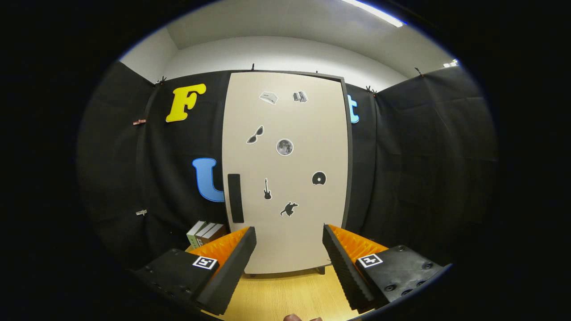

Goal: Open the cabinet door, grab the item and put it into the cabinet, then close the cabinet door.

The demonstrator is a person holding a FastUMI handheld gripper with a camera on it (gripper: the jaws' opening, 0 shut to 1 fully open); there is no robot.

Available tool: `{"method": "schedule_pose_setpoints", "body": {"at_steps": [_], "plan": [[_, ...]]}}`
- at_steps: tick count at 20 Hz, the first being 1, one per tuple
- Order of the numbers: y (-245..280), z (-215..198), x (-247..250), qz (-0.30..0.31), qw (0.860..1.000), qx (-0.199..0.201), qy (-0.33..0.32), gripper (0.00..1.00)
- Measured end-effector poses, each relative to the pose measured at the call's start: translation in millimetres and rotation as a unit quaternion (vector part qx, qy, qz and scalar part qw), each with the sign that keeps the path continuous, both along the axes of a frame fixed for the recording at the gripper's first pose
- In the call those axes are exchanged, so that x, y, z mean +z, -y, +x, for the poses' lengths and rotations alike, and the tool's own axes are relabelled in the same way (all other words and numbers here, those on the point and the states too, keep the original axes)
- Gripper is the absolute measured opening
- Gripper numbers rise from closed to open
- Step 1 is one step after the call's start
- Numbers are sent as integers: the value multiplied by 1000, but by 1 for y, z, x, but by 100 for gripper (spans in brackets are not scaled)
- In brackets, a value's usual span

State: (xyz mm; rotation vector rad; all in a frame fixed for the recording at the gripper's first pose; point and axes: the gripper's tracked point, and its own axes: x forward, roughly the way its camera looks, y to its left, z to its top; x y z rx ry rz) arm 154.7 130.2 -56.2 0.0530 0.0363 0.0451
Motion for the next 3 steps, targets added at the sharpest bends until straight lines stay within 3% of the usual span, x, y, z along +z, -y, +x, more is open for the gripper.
{"method": "schedule_pose_setpoints", "body": {"at_steps": [3], "plan": [[-2, -2, 1, -3, 1000, 2, 2, 98]]}}
